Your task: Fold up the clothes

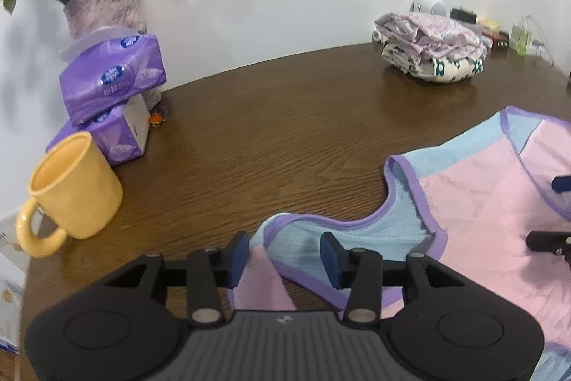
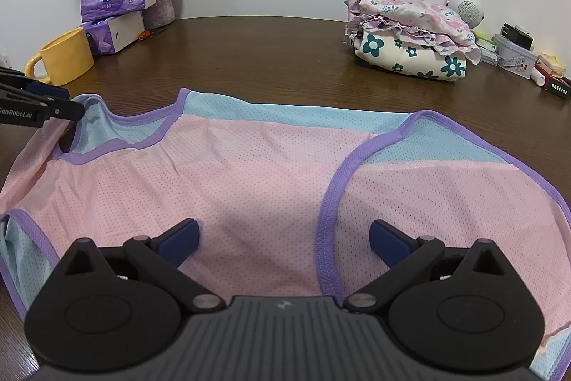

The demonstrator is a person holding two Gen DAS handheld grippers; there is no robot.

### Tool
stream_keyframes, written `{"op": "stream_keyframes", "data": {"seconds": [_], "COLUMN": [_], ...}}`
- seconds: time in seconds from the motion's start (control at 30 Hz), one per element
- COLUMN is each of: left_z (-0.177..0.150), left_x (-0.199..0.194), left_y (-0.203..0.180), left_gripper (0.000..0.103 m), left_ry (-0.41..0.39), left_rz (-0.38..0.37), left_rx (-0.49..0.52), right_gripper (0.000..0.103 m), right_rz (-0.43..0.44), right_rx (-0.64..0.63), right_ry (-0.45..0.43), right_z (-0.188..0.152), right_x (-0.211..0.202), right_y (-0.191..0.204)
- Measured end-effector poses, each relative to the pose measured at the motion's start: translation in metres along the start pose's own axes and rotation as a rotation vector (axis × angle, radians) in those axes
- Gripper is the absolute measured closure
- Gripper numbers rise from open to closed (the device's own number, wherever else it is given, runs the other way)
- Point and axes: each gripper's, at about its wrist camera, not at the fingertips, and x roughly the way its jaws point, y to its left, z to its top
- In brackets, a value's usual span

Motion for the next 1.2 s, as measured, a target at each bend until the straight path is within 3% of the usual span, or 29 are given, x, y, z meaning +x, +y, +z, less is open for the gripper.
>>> {"op": "stream_keyframes", "data": {"seconds": [0.13, 0.23, 0.27, 0.3, 0.37, 0.53, 0.9, 0.93, 1.0, 1.07, 1.2], "left_z": [-0.001, -0.002, -0.002, -0.002, -0.001, 0.001, 0.002, 0.003, 0.006, 0.009, 0.024], "left_x": [-0.001, -0.005, -0.005, -0.005, -0.004, -0.004, 0.029, 0.029, 0.029, 0.028, 0.020], "left_y": [0.006, 0.009, 0.010, 0.009, 0.007, -0.012, -0.022, -0.021, -0.019, -0.016, 0.010], "left_gripper": [0.050, 0.051, 0.057, 0.075, 0.090, 0.091, 0.088, 0.088, 0.103, 0.103, 0.103], "left_ry": [-0.010, -0.029, -0.034, -0.035, -0.032, -0.050, 0.030, 0.028, 0.028, 0.028, 0.025], "left_rz": [-0.002, 0.000, -0.002, -0.005, -0.008, 0.011, 0.090, 0.092, 0.089, 0.082, -0.023], "left_rx": [-0.016, -0.008, -0.003, 0.005, 0.029, 0.126, 0.211, 0.207, 0.194, 0.178, 0.038], "right_gripper": [0.001, 0.001, 0.001, 0.001, 0.001, 0.001, 0.001, 0.001, 0.001, 0.001, 0.001], "right_rz": [0.001, 0.001, 0.001, 0.001, 0.001, 0.002, 0.005, 0.005, 0.006, 0.006, 0.007], "right_rx": [-0.001, -0.001, -0.002, -0.002, -0.002, -0.003, -0.006, -0.006, -0.007, -0.007, -0.009], "right_ry": [-0.002, -0.004, -0.005, -0.005, -0.006, -0.008, -0.010, -0.010, -0.011, -0.011, -0.011], "right_z": [0.000, -0.001, -0.001, -0.001, -0.001, -0.002, -0.002, -0.002, -0.001, -0.001, -0.001], "right_x": [0.000, -0.001, -0.001, -0.001, -0.001, -0.001, -0.001, -0.001, -0.001, -0.001, -0.001], "right_y": [0.000, 0.000, 0.000, 0.000, 0.000, 0.001, 0.000, 0.000, 0.000, 0.000, 0.000]}}
